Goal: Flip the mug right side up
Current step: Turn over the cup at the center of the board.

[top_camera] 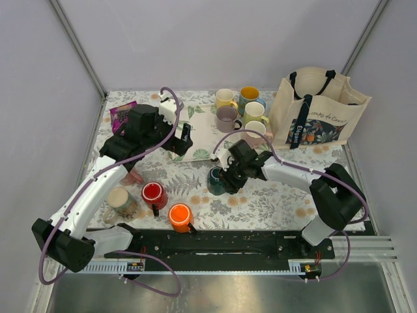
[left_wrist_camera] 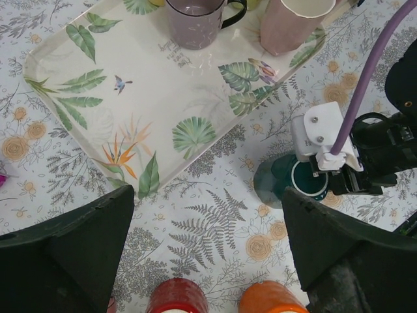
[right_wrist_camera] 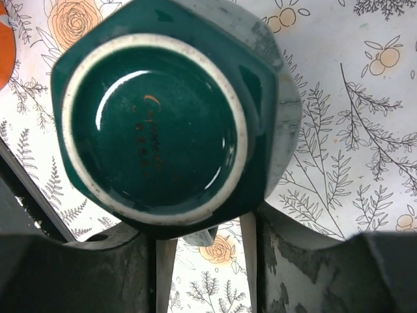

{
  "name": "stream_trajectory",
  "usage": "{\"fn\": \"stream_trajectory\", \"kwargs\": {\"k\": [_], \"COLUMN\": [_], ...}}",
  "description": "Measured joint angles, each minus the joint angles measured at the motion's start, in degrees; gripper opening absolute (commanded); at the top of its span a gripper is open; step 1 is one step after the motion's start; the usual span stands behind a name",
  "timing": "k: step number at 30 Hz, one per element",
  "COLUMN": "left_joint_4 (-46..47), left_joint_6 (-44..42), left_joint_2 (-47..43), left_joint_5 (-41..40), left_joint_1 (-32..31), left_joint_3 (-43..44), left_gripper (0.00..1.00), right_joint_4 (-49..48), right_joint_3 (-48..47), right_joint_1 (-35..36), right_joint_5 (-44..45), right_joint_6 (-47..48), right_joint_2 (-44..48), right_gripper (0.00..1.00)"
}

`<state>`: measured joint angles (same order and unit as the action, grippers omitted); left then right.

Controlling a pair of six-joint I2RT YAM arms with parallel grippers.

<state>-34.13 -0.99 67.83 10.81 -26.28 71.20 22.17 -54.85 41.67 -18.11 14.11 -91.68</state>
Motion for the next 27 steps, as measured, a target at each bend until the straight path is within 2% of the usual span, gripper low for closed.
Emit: {"fn": "stream_trajectory", "kwargs": {"k": [2,5,10,15,21,24,27], "left_joint_4": [-0.02,0.00,0.04,1.18,2.38,6.95,10.56], "left_joint_6": [-0.02,-0.02,-0.13,-0.76,-6.78,-14.73,-23.26], "left_joint_2": [-0.35,-0.85,-1.09,-1.68,-3.02,-7.26,-12.46], "left_joint_5": [0.09,0.20,0.17,0.20,1.27,2.99,3.19], "left_joint_1": [0.00,0.00,0.00,0.15,0.33,0.26,-0.57], "left_joint_3": [-0.17,-0.20,-0.22,-1.57,-4.76,-11.10,-18.05], "left_gripper": [0.98,0.98,0.97,0.95,0.95,0.94,0.94], "right_joint_4": [-0.02,-0.04,-0.92,1.16,9.53,13.46,16.55], "right_joint_3": [-0.17,-0.46,-1.16,0.39,4.31,2.43,-1.99], "right_joint_1": [0.09,0.35,0.87,0.87,-0.42,-3.23,-6.23], "right_joint_5": [-0.11,-0.61,-0.44,0.55,-0.96,-4.17,-8.09], "right_joint_6": [-0.39,-0.90,-0.46,3.37,8.92,10.36,11.08], "right_joint_2": [-0.63,-1.75,-2.16,0.52,13.33,17.62,18.08], "right_gripper": [0.39,0.22,0.00,0.00,0.00,0.00,0.00]}}
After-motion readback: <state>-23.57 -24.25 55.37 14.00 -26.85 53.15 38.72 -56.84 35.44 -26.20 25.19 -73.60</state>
